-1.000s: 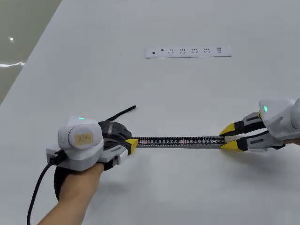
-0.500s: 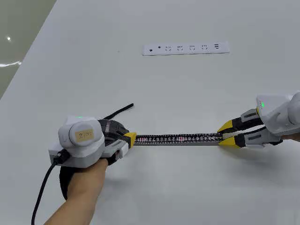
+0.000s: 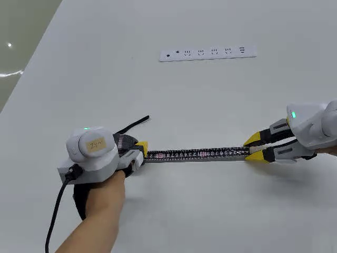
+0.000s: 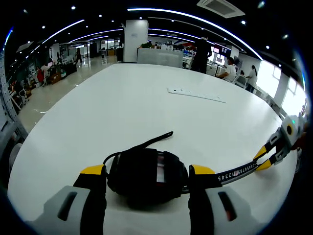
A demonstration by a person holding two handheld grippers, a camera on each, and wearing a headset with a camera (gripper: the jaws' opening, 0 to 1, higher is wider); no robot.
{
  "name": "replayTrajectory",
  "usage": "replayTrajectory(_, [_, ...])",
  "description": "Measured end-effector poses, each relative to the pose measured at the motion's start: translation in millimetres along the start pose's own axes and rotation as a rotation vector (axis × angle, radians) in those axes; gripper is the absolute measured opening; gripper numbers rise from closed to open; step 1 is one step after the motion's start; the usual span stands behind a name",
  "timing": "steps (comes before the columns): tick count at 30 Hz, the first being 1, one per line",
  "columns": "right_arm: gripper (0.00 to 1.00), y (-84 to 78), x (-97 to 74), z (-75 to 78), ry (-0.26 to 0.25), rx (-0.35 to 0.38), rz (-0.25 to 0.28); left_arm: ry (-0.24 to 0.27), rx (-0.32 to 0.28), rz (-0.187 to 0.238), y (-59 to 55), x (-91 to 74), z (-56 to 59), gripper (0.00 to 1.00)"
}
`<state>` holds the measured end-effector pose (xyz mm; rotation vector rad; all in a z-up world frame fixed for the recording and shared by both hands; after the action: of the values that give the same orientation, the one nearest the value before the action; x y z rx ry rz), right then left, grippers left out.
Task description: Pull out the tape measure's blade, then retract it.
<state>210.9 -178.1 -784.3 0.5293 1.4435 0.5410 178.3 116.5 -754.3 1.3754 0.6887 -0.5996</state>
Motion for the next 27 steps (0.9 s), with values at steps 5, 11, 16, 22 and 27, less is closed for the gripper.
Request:
replayTrajectory(5, [0.15, -0.5, -0.1, 0.2, -0.003, 0.001, 0.0, 0.018, -0.016, 0.008, -2.2, -3.2, -0.1, 0.63])
replayTrajectory(11, [0.15, 1.0, -0.7, -0.6, -0.004, 0.002, 0.0, 0.022, -0.075, 0.004, -0.5, -2.4, -1.7, 0.63])
replayTrajectory(16, [0.15, -0.3, 0.0, -0.1, -0.005, 0.004, 0.001, 0.034, -0.07, -0.002, -1.2, -4.2, 1.8, 0.62])
replayTrajectory(22, [0.15, 0.4, -1.3, -1.3, -0.007, 0.005, 0.002, 0.064, -0.057, -0.01, -1.7, -8.8, 4.0, 0.6])
replayTrajectory(27, [0.14, 0.0, -1.6, -1.7, -0.008, 0.004, -0.001, 0.095, -0.036, -0.006, -1.8, -10.5, 4.0, 0.6])
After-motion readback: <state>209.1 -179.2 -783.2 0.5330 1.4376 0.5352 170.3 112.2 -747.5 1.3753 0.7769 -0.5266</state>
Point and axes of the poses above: the centre of the closed fingertips' face, and the gripper's own axes: x roughly forward along the fingers, z roughly to its right, y roughly out of its top, the point moved 3 cm from there along -x, roughly backward along the fingers, and after that the axes turned 8 degrees about -z, right-handed, at the moved point
